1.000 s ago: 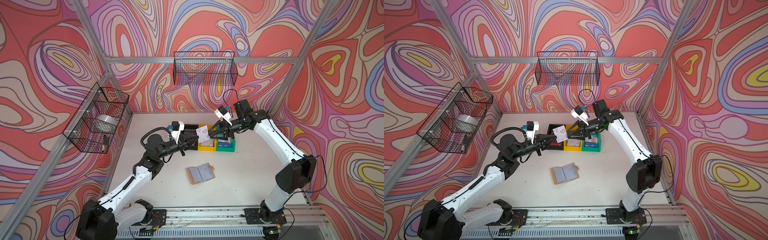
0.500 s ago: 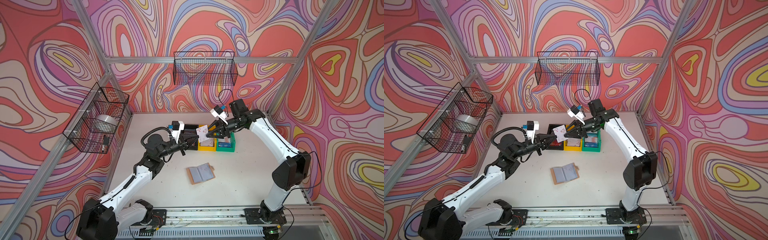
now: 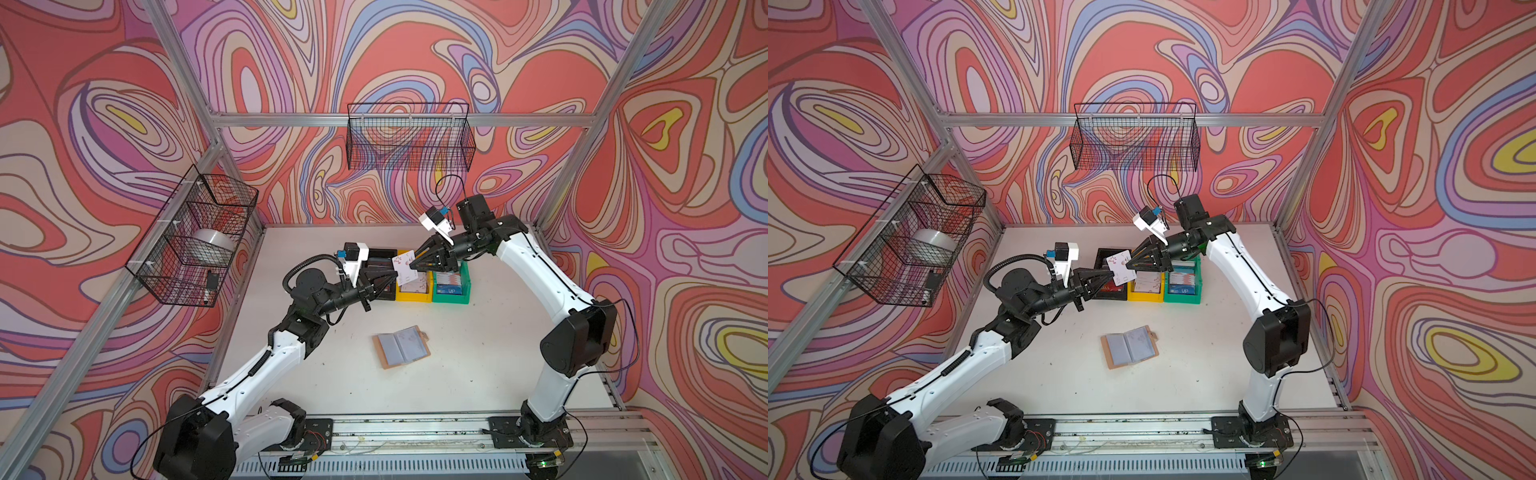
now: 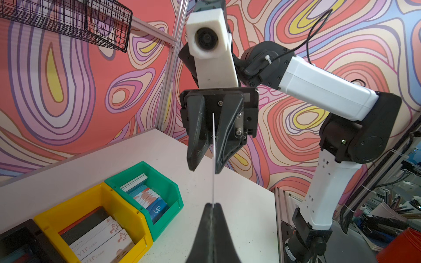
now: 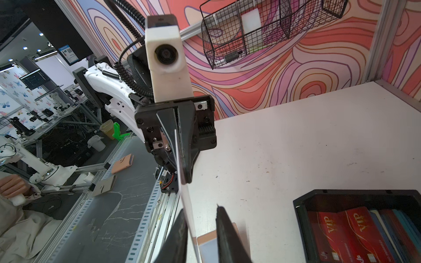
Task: Take the credit cards out of the card holder
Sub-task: Pass the credit card.
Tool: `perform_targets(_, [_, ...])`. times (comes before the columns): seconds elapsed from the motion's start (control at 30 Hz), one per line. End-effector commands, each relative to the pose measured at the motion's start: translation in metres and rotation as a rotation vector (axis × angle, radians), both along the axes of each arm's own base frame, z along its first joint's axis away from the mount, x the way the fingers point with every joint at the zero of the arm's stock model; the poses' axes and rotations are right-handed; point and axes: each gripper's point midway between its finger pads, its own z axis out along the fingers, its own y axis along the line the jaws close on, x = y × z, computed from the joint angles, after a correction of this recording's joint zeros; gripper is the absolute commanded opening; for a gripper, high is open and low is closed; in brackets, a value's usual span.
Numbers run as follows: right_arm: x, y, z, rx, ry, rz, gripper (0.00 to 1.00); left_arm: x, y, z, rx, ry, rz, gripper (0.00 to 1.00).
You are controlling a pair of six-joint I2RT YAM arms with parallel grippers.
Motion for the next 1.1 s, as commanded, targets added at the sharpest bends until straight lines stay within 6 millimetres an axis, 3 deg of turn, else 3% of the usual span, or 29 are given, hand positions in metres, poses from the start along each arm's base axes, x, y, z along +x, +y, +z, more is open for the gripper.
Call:
perform_targets(0.0, [-0.005,0.002,0.01,0.026,-0.005,0.022,0.18,-0.001,0.001,0.006,-0.016,-0.029,-0.004,0.0])
perform_targets(0.27, [-0.012,0.002,0.01,0.023,0.009,0.041,0.0,0.002,0.0,0.004,-0.005,-0.018,0.002,0.0])
perform_targets(0.5, [-0.019,0.0,0.009,-0.004,0.031,0.067,0.0,0.009,0.003,0.0,0.023,0.006,0.041,0.0])
perform_targets(0.63, [-0.022,0.001,0.004,-0.03,0.035,0.075,0.0,0.012,0.004,-0.003,0.032,0.015,0.064,0.09])
perform_targets(0.77, [-0.021,-0.002,0.0,-0.075,0.027,0.056,0.0,0.014,0.006,-0.006,0.059,0.029,0.081,0.33])
perform_targets(1.07, [-0.018,-0.008,-0.01,-0.191,0.027,0.01,0.0,0.016,0.012,-0.023,0.132,0.067,0.125,0.41])
